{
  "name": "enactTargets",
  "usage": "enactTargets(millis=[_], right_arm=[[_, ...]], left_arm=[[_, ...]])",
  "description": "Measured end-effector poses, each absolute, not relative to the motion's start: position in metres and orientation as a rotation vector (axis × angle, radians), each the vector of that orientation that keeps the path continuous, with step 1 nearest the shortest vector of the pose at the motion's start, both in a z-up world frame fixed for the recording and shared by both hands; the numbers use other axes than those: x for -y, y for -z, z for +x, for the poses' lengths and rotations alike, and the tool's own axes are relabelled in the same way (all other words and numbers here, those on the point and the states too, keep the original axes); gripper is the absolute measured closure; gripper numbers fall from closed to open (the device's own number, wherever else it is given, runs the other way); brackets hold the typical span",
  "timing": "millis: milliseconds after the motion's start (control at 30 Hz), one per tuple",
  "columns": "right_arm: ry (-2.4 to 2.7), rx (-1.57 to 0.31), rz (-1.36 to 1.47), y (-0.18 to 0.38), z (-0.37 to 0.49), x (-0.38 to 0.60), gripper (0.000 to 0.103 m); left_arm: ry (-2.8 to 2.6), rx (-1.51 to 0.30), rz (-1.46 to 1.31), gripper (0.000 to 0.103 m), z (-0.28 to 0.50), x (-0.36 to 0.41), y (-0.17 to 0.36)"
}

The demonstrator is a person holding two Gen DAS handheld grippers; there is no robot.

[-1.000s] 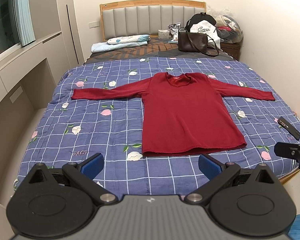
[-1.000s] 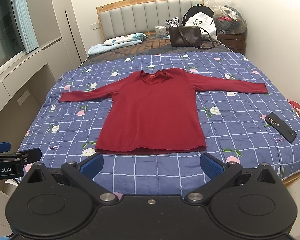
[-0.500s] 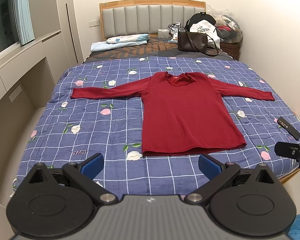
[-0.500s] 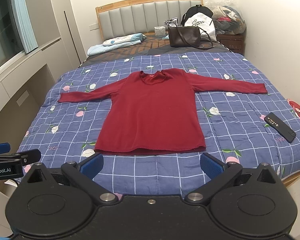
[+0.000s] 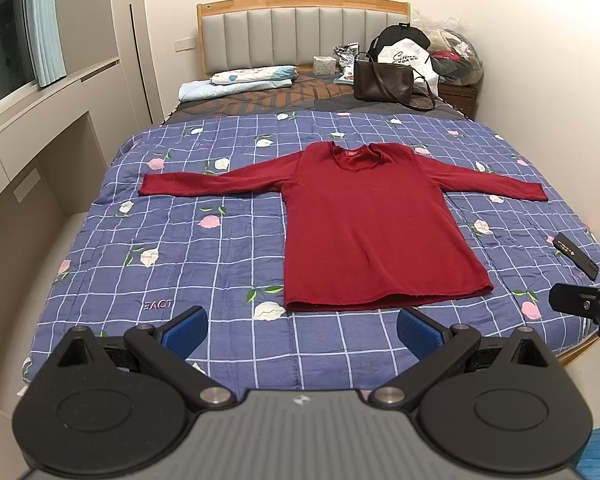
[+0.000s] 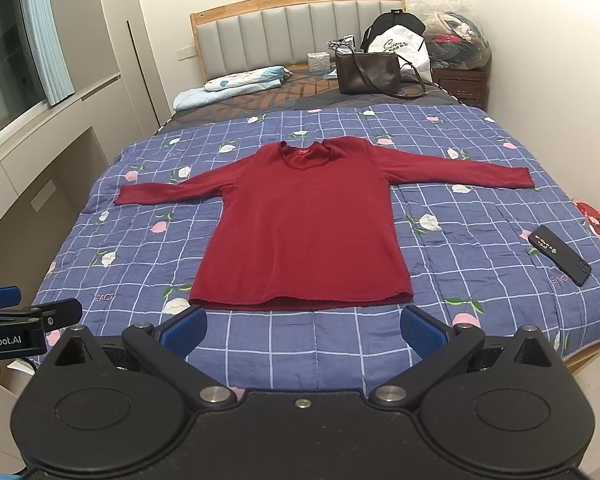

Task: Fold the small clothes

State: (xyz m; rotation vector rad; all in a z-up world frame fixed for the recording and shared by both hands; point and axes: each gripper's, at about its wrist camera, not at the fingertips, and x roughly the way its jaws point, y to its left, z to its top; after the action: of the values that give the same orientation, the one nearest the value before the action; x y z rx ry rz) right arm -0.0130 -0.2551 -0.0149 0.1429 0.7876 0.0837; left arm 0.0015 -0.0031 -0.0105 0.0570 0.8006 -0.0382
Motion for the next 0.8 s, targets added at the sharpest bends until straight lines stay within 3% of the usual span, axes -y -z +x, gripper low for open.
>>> enactTargets(millis=[800], right_arm=[[-0.015, -0.794, 0.159, 0.014, -0.005, 0.243, 0.0]], left_arm=[[0.088, -0.892, 0.092, 0.0, 0.048, -0.01, 0.016]])
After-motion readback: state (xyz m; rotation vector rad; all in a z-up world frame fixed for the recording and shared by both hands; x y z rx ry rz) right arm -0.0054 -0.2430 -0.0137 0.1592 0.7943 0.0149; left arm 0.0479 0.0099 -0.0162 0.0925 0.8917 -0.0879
